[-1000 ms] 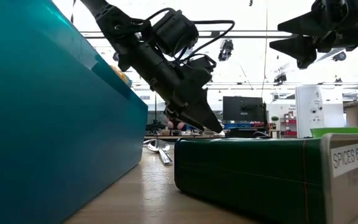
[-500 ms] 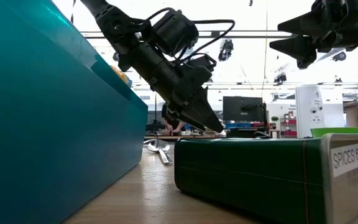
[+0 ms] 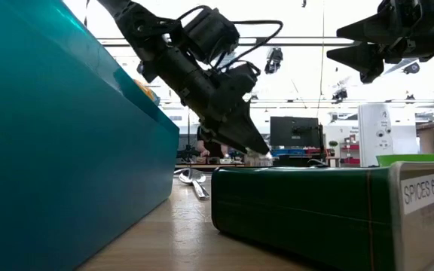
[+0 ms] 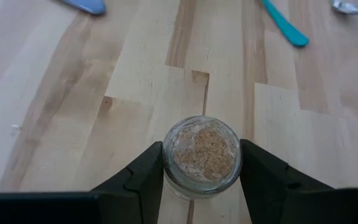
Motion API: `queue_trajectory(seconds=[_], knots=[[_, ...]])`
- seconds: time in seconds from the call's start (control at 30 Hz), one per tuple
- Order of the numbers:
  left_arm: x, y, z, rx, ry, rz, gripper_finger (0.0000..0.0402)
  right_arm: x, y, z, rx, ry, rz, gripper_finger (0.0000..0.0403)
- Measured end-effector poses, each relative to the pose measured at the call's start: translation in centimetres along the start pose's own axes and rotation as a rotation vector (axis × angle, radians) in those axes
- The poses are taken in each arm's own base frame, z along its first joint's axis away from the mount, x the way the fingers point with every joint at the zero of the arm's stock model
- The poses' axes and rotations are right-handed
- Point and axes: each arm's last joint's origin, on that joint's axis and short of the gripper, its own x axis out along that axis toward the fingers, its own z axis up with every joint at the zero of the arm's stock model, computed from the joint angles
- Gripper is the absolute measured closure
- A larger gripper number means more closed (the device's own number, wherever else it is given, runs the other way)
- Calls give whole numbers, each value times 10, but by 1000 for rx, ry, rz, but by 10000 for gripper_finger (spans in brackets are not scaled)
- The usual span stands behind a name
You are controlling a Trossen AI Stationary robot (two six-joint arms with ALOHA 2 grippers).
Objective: Pick & Place Food Item
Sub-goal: Put the brown spice bottle into the green bin
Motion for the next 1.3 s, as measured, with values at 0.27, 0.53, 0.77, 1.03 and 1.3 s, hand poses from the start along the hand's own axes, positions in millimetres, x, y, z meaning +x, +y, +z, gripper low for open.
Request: queue_trajectory(seconds=[0.27, 0.53, 0.77, 1.03, 1.3], knots=[[-40, -10, 14, -36, 2, 59, 236, 0, 0, 0, 0, 1, -1, 122], [-110, -59, 11, -75, 27, 188, 235, 0, 0, 0, 0, 1, 0, 122], [-176, -109, -12, -153, -21, 252, 234, 0, 0, 0, -1, 2, -1, 122], [-226, -145, -52, -309, -20, 269, 234, 0, 0, 0, -1, 2, -1, 122], [-256, -167, -80, -427, 24, 255, 233, 0, 0, 0, -1, 2, 0, 122]])
